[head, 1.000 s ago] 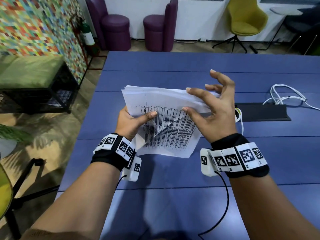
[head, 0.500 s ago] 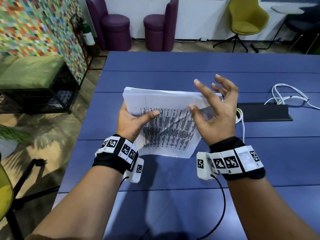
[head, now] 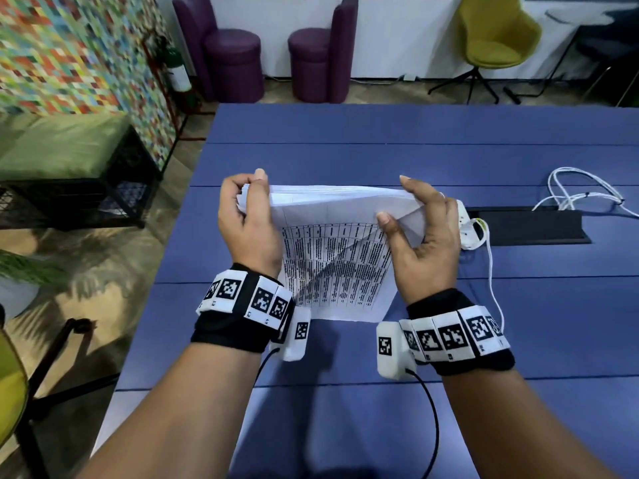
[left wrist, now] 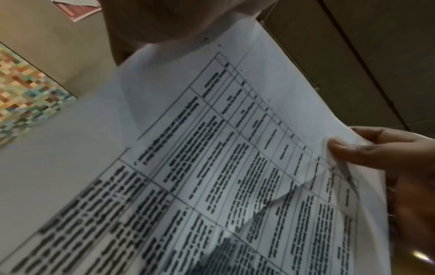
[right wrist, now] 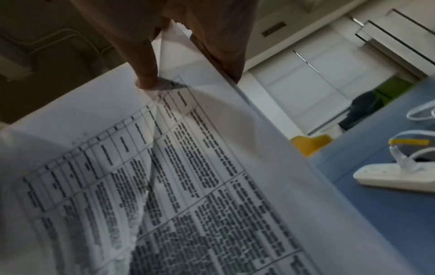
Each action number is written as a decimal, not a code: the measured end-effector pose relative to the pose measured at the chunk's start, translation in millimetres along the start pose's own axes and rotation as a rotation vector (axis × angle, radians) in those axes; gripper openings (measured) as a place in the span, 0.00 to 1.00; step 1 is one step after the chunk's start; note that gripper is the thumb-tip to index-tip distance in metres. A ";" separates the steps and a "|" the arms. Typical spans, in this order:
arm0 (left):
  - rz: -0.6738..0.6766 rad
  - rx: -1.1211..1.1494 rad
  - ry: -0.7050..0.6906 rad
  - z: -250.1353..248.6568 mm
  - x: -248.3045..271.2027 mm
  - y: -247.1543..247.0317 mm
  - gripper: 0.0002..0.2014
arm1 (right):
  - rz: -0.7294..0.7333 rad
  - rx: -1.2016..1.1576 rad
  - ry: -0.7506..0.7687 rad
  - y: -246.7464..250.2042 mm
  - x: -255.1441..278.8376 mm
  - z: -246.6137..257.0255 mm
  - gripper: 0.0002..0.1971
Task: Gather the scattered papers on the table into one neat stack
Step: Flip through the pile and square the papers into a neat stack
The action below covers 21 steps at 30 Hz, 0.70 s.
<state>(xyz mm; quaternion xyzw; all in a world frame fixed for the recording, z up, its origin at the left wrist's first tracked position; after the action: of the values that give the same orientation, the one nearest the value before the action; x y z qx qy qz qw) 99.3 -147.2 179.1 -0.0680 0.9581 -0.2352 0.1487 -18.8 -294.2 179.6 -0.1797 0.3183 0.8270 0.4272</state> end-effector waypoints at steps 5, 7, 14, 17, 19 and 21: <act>0.203 0.015 -0.049 -2.8 5.3 8.0 0.21 | 0.040 -0.410 -0.282 -6.1 -3.1 -17.7 0.39; 0.353 0.031 0.046 7.8 0.5 23.6 0.32 | 0.072 -0.500 -0.401 -6.5 -2.9 -28.2 0.32; 0.426 -0.085 0.378 34.1 5.6 32.9 0.30 | 0.329 -0.441 -0.520 -8.8 2.1 -47.8 0.14; 0.448 -0.086 0.382 33.9 0.1 31.0 0.22 | 0.273 -0.466 -0.490 -3.3 -6.7 -46.9 0.16; 0.461 -0.089 0.408 36.0 -5.8 37.0 0.26 | 0.311 -0.461 -0.474 -0.1 -8.5 -49.4 0.18; 0.481 -0.104 0.436 39.8 -6.5 39.3 0.33 | 0.342 -0.466 -0.500 0.8 -6.3 -52.1 0.20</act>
<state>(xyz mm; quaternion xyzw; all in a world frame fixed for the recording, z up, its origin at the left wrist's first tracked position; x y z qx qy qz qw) 115.7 -128.4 128.6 0.2046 0.9667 -0.1533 -0.0124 -14.6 -333.8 145.4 -0.0092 0.0332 0.9549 0.2951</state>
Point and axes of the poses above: each hand's wrist, its own x-axis away from the middle knuckle, its own y-axis out of the back of the hand, z = x × y, the point moved 1 cm from there along -x, towards the middle knuckle, and after that the axes turned 9 degrees about x, right-handed, at the moved point
